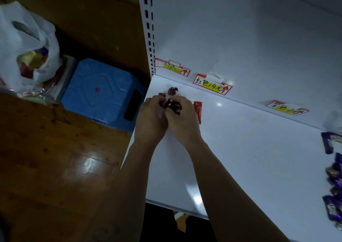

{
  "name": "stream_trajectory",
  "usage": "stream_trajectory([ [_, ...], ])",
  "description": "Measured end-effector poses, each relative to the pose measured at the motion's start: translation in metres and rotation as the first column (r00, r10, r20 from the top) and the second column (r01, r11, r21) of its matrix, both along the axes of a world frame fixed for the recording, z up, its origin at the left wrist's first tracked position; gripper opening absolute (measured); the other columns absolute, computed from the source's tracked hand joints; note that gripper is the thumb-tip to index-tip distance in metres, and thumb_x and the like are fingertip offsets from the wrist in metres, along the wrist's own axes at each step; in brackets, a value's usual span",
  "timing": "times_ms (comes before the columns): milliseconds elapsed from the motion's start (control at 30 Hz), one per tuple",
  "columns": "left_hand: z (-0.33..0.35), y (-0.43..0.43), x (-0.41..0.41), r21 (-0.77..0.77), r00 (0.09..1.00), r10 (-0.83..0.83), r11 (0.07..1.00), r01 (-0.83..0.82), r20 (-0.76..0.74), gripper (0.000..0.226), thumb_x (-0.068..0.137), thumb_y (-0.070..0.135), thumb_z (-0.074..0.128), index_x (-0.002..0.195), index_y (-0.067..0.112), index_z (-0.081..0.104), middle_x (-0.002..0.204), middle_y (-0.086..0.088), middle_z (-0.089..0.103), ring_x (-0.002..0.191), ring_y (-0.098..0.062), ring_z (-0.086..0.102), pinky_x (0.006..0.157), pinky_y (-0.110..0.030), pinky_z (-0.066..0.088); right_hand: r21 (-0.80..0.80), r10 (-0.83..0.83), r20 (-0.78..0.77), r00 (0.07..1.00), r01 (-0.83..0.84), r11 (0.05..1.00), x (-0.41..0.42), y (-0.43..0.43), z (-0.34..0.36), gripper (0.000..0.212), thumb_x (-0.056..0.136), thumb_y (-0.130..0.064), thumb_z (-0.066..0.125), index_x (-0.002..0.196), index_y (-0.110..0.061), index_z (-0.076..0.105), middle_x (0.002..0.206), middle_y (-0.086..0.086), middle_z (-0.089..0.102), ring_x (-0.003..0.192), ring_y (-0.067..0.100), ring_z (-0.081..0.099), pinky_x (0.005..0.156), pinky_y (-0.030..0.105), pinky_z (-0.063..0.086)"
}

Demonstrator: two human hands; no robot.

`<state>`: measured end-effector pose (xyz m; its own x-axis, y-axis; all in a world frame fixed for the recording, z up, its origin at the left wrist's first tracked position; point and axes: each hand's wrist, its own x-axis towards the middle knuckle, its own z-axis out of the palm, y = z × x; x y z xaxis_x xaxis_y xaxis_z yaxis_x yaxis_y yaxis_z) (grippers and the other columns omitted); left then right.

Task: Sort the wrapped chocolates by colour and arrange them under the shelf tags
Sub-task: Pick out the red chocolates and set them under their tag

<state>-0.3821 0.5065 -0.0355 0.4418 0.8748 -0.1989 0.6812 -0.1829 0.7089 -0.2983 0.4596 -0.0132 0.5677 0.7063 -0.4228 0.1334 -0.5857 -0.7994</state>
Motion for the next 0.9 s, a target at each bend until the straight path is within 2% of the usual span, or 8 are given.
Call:
stream_trajectory([
  [100, 0.001, 0.000, -0.004, -0.037, 0.999, -0.002, 0.999, 0.003, 0.039, 0.043, 0.090, 0.021, 0.064, 0.132, 0.018, 0.053, 0.127, -0.002, 0.061, 0.117, -0.017, 0.055, 0.093, -0.020, 0.040, 0.010, 0.014, -0.021, 1.000, -0.013, 1.000, 0.005, -0.002, 0.003, 0.045, 0.088, -0.006, 0.058, 0.131, -0.014, 0.052, 0.132, 0.002, 0.054, 0.120, 0.015, 0.051, 0.102, 0.028, 0.045],
  [200, 0.003, -0.003, -0.009, -0.044, 1.000, -0.016, 0.999, 0.015, -0.009, 0.046, 0.091, 0.023, 0.063, 0.135, 0.019, 0.051, 0.134, -0.001, 0.056, 0.123, -0.017, 0.050, 0.096, -0.019, 0.034, -0.011, -0.008, -0.091, 0.996, 0.007, 1.000, 0.008, -0.003, 0.004, 0.049, 0.087, -0.002, 0.059, 0.134, -0.013, 0.051, 0.135, 0.002, 0.053, 0.124, 0.015, 0.049, 0.106, 0.029, 0.043],
  [333, 0.005, -0.009, -0.014, -0.028, 0.997, -0.023, 0.999, 0.021, -0.068, 0.049, 0.091, 0.026, 0.064, 0.137, 0.021, 0.049, 0.138, 0.000, 0.052, 0.128, -0.018, 0.046, 0.098, -0.021, 0.032, -0.011, -0.028, -0.109, 0.994, 0.027, 1.000, 0.009, -0.008, 0.009, 0.043, 0.088, -0.005, 0.063, 0.130, -0.015, 0.055, 0.131, -0.001, 0.056, 0.122, 0.013, 0.049, 0.097, 0.020, 0.041],
  [467, 0.021, -0.015, -0.018, 0.030, 0.997, -0.030, 0.999, 0.033, -0.075, 0.044, 0.091, 0.028, 0.064, 0.132, 0.021, 0.052, 0.134, -0.001, 0.055, 0.123, -0.018, 0.049, 0.096, -0.021, 0.034, -0.044, 0.088, 0.057, 0.995, -0.085, 0.995, 0.013, -0.019, 0.028, 0.044, 0.091, -0.014, 0.063, 0.133, -0.014, 0.052, 0.137, 0.001, 0.053, 0.128, 0.019, 0.047, 0.110, 0.034, 0.038],
  [533, 0.034, -0.018, -0.018, 0.094, 0.993, -0.071, 0.992, 0.080, -0.098, 0.041, 0.091, 0.032, 0.062, 0.129, 0.020, 0.055, 0.129, -0.002, 0.058, 0.118, -0.020, 0.051, 0.095, -0.026, 0.040, -0.055, 0.146, 0.177, 0.973, -0.139, 0.989, 0.018, -0.027, 0.044, 0.046, 0.092, -0.018, 0.062, 0.136, -0.016, 0.049, 0.141, 0.000, 0.051, 0.129, 0.019, 0.046, 0.112, 0.031, 0.034],
  [633, 0.067, -0.027, -0.017, 0.190, 0.988, -0.123, 0.972, 0.139, -0.092, 0.037, 0.090, 0.039, 0.055, 0.121, 0.019, 0.061, 0.121, -0.003, 0.062, 0.111, -0.021, 0.054, 0.089, -0.033, 0.044, -0.075, 0.238, 0.298, 0.924, -0.225, 0.971, 0.027, -0.044, 0.076, 0.045, 0.094, -0.025, 0.058, 0.137, -0.024, 0.047, 0.141, -0.005, 0.049, 0.128, 0.014, 0.044, 0.102, 0.022, 0.032],
  [733, 0.107, -0.040, -0.013, 0.263, 0.985, -0.167, 0.949, 0.174, -0.046, 0.034, 0.089, 0.040, 0.055, 0.117, 0.021, 0.063, 0.116, 0.000, 0.062, 0.108, -0.019, 0.054, 0.087, -0.036, 0.046, -0.091, 0.295, 0.425, 0.856, -0.284, 0.954, 0.033, -0.069, 0.110, 0.044, 0.093, -0.030, 0.058, 0.135, -0.025, 0.049, 0.138, -0.007, 0.050, 0.127, 0.012, 0.044, 0.094, 0.020, 0.034],
  [900, 0.170, -0.055, 0.015, 0.324, 0.967, -0.253, 0.916, 0.235, 0.016, 0.032, 0.089, 0.034, 0.064, 0.118, 0.021, 0.062, 0.120, -0.001, 0.061, 0.112, -0.022, 0.051, 0.095, -0.044, 0.044, -0.032, 0.193, 0.578, 0.793, -0.214, 0.976, 0.051, -0.106, 0.168, 0.044, 0.091, -0.030, 0.060, 0.133, -0.028, 0.051, 0.131, -0.010, 0.053, 0.121, 0.010, 0.047, 0.084, 0.017, 0.034],
])
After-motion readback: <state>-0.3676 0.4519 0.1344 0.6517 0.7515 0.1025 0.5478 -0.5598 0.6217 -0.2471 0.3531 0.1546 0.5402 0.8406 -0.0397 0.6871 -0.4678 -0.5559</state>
